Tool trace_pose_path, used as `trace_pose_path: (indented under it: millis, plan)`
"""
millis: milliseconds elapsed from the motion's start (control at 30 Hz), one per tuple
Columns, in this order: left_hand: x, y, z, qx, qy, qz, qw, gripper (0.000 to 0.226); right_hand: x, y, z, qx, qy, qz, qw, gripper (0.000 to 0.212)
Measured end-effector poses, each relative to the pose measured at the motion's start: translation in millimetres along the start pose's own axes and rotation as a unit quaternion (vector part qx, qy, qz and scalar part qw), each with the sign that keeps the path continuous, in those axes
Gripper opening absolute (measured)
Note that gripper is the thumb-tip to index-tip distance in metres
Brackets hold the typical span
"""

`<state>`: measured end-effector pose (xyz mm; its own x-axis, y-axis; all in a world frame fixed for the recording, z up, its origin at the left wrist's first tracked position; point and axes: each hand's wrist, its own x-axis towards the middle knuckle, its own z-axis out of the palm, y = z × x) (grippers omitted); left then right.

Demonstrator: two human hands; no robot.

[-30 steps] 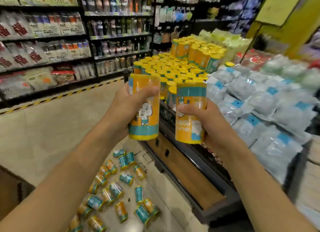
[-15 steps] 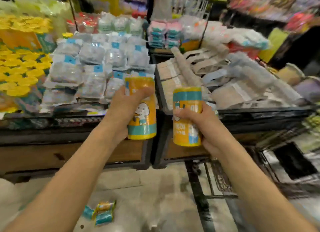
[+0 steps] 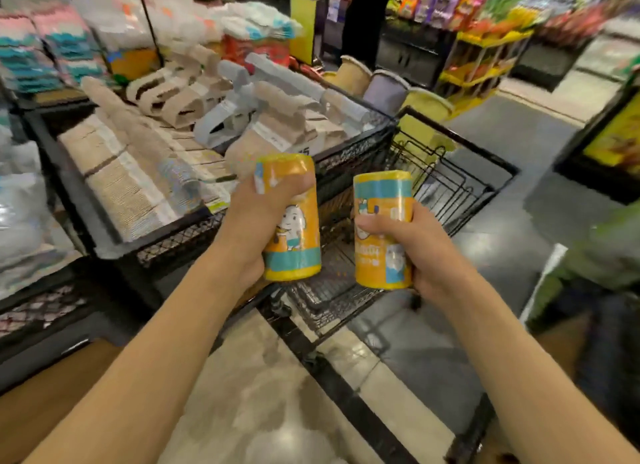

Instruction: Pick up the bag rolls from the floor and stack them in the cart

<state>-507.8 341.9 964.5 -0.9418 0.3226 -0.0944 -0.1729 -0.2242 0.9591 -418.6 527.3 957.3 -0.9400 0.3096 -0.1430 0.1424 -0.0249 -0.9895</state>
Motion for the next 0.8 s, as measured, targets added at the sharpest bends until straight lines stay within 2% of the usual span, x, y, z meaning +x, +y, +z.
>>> trace_pose_path:
  millis: [67,200,367,533,800]
  plan:
    - [16.9,-12.7,39.9,0.001,-0.024,-0.01,1.0,0.035,7.3,0.6,-41.7,0.005,0.027,0.003,1.0,0.061]
    - [49.2,-33.8,113.5,-0.007,-0.049,-0.021,0.999,0.007,24.1,0.0,-116.1,0.009,0.054,0.005,0.998,0.061]
    - [95.6,-52.6,175.0,-0.003,-0.068,-0.026,0.997,0.008,56.4,-0.6,-177.2,0.02,0.065,0.007,0.998,0.049]
    - [150.0,-69.2,204.4,-0.003,-0.06,-0.042,0.997,0.014,111.2,4.5,-205.7,0.021,0.064,0.021,0.998,0.045]
    - [259.6,-86.6,208.4,-0.03,0.03,-0.056,0.998,0.015,225.1,5.0,-220.3,0.003,0.024,0.06,0.998,0.045]
